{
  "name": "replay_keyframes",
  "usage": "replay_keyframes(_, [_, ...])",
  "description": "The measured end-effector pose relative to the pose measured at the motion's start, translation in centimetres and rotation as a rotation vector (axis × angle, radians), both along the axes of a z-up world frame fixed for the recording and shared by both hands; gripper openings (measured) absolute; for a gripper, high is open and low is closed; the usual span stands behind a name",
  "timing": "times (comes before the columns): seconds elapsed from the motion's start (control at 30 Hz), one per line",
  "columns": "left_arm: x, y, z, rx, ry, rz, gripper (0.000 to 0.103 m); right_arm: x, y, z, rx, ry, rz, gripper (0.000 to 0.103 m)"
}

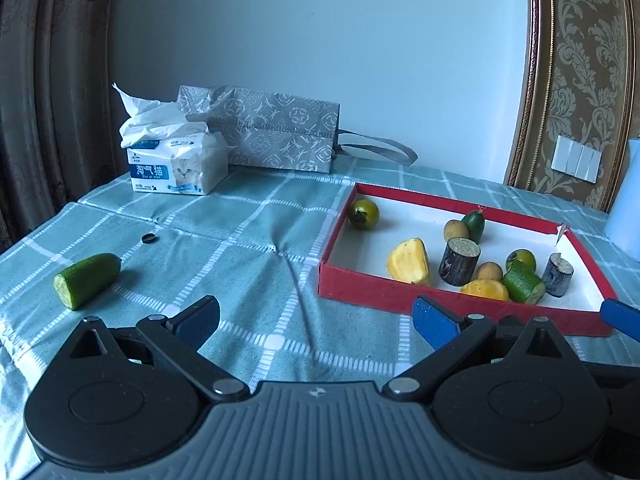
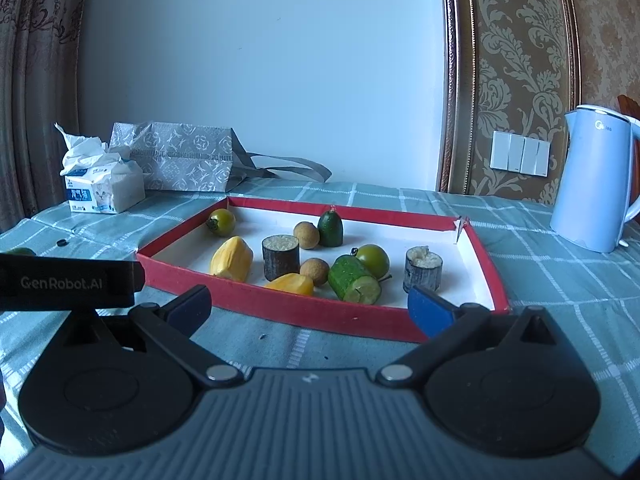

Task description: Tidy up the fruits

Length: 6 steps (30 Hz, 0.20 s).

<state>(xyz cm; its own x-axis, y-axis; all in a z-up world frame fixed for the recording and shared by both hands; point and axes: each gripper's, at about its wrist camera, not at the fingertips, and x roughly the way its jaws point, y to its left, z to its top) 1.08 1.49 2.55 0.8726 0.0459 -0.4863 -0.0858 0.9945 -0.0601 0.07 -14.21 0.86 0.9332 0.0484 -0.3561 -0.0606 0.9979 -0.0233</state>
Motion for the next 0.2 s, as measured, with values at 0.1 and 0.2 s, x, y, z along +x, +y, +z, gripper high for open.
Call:
replay_keyframes(0.1, [-0.10,-0.06,0.03,0.007,-0.006,0.006,0.103,0.01,0.08,0.00,-0.004,0.000,0.003,0.103])
replay_keyframes(0.2, [-0.13,-0.13,0.03,0.015,-0.008,0.010,0.103,0.03,0.08,-0.02,-0.005,0.002,0.003,0.103])
